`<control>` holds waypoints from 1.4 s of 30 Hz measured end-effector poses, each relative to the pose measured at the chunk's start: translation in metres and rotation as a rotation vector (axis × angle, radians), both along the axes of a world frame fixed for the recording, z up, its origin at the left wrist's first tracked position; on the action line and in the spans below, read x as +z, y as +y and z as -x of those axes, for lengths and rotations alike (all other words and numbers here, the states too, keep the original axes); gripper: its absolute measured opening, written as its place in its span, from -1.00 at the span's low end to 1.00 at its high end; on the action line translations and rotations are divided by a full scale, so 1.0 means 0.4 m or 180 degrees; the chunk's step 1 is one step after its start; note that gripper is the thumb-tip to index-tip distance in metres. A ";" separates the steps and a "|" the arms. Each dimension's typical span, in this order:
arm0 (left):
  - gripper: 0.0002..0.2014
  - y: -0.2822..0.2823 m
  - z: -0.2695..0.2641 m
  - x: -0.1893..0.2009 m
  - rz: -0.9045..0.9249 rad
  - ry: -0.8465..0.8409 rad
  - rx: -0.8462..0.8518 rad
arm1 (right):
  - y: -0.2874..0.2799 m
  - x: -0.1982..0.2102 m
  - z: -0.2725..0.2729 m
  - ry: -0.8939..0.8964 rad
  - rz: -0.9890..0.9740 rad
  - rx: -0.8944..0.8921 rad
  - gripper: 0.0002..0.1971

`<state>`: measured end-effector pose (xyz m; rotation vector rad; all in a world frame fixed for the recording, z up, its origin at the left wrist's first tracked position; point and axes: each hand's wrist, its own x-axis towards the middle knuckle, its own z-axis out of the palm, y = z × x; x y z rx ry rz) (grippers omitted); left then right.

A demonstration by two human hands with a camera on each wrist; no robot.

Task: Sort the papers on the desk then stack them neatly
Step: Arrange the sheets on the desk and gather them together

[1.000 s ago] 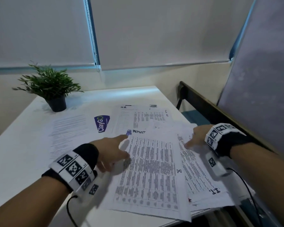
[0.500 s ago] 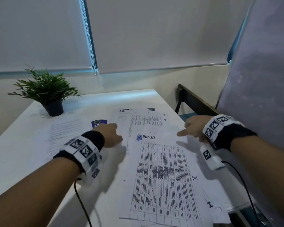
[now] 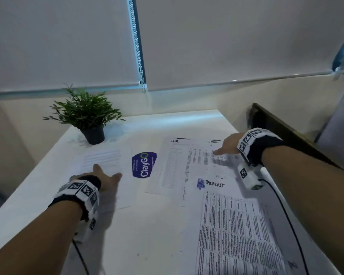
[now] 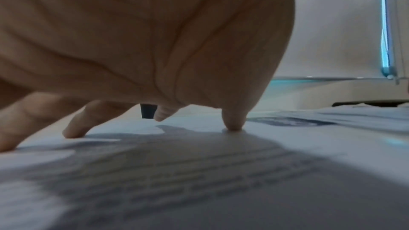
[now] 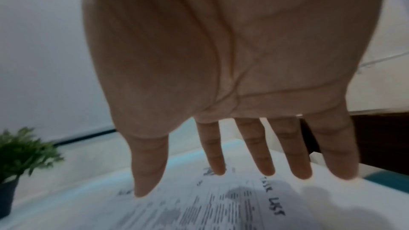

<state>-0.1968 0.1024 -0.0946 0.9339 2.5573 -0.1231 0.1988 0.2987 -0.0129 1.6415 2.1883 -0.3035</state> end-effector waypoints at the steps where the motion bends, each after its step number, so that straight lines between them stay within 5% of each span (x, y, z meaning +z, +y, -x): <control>1: 0.47 0.007 0.009 -0.005 0.0051 0.0019 -0.0056 | 0.027 -0.034 0.016 -0.0106 0.0052 0.0078 -0.17; 3: 0.48 0.022 0.016 0.003 0.0043 -0.0027 -0.0087 | 0.024 -0.052 0.064 -0.0225 0.0122 0.0209 -0.04; 7: 0.24 0.016 -0.030 0.049 -0.0088 0.0172 -0.0168 | -0.045 -0.016 0.134 -0.0109 0.0012 0.0232 -0.39; 10: 0.28 0.019 -0.050 0.061 -0.0071 0.0271 -0.0249 | -0.050 -0.031 0.134 0.0082 -0.0102 0.0205 -0.63; 17: 0.40 0.019 -0.110 0.072 0.0136 0.0356 -0.0416 | -0.057 -0.019 0.080 0.0069 -0.0203 0.0466 -0.31; 24: 0.67 0.077 -0.097 0.054 0.0086 0.0079 -0.0679 | -0.069 -0.031 0.094 0.0012 -0.0243 0.0630 -0.26; 32: 0.04 0.080 -0.175 0.097 -0.0547 -0.0222 -0.0411 | -0.086 -0.026 0.106 0.0119 -0.0224 0.0720 -0.28; 34: 0.05 0.101 -0.202 0.096 -0.0596 -0.0393 -0.0433 | -0.096 -0.036 0.117 0.0216 -0.0290 0.0743 -0.28; 38: 0.41 0.125 -0.260 0.091 -0.0316 -0.0186 -0.0620 | -0.104 -0.038 0.143 0.0287 -0.0185 0.0642 -0.33; 42: 0.32 0.121 -0.310 0.084 -0.0165 0.0040 -0.0610 | -0.111 -0.026 0.150 0.0223 -0.0073 0.0701 -0.43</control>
